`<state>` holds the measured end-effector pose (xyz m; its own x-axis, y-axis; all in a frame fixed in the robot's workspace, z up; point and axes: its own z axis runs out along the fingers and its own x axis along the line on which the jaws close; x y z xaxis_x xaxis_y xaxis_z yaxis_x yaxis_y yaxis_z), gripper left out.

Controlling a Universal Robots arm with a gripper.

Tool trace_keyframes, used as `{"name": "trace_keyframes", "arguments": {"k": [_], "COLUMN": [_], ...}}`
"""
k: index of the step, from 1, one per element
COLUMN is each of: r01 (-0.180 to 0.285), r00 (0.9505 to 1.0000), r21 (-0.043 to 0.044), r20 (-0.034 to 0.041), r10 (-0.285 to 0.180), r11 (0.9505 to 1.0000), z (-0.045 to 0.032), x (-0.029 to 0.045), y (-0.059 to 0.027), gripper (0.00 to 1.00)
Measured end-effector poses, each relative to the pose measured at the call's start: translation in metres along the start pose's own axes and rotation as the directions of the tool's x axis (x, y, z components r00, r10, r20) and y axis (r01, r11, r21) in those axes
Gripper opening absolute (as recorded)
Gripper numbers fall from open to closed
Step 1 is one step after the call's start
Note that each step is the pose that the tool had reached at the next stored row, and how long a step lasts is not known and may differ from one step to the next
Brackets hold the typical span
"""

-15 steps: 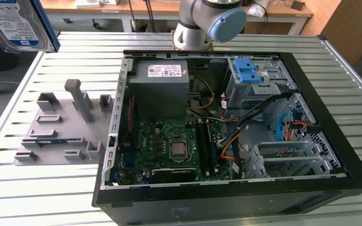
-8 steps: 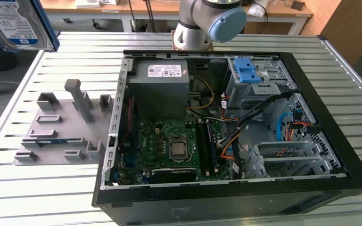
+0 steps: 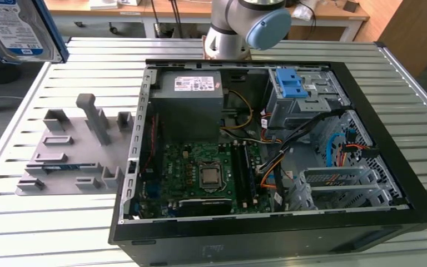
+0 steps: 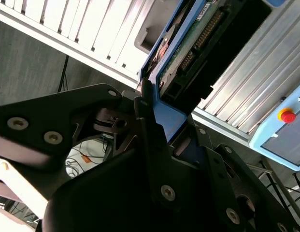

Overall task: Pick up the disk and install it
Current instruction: 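Pick up the disk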

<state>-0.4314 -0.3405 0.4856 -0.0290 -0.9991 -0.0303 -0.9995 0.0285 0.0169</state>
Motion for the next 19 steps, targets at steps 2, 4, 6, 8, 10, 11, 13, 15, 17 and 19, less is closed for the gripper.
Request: {"name": "trace_keyframes", "arguments": {"k": [2,4,6,8,10,11,13,15,17,19], "r01": [0.0,0.0,0.0,0.0,0.0,0.0,0.0,0.0,0.0,0.0], "r00": [1.0,1.0,1.0,1.0,1.0,1.0,1.0,1.0,1.0,1.0], "r21": [0.0,0.0001,0.0002,0.0001,0.0001,0.0002,0.0,-0.0001,0.0001,0.0], "r20": [0.0,0.0001,0.0001,0.0,0.0001,0.0001,0.0,0.0,0.0,0.0], "r10": [0.0,0.0,0.0,0.0,0.0,0.0,0.0,0.0,0.0,0.0], "r11": [1.0,1.0,1.0,1.0,1.0,1.0,1.0,1.0,1.0,1.0], "z": [-0.0001,-0.0002,-0.0003,-0.0005,-0.0006,-0.0006,-0.0008,-0.001,-0.0011,-0.0012], "x": [0.0031,0.0059,0.0082,0.0106,0.0135,0.015,0.0179,0.0207,0.0231,0.0252], "y": [-0.001,-0.0044,-0.008,-0.0112,-0.014,-0.0154,-0.018,-0.0211,-0.025,-0.029], "gripper": [0.36,0.36,0.36,0.36,0.36,0.36,0.36,0.36,0.36,0.36]}}
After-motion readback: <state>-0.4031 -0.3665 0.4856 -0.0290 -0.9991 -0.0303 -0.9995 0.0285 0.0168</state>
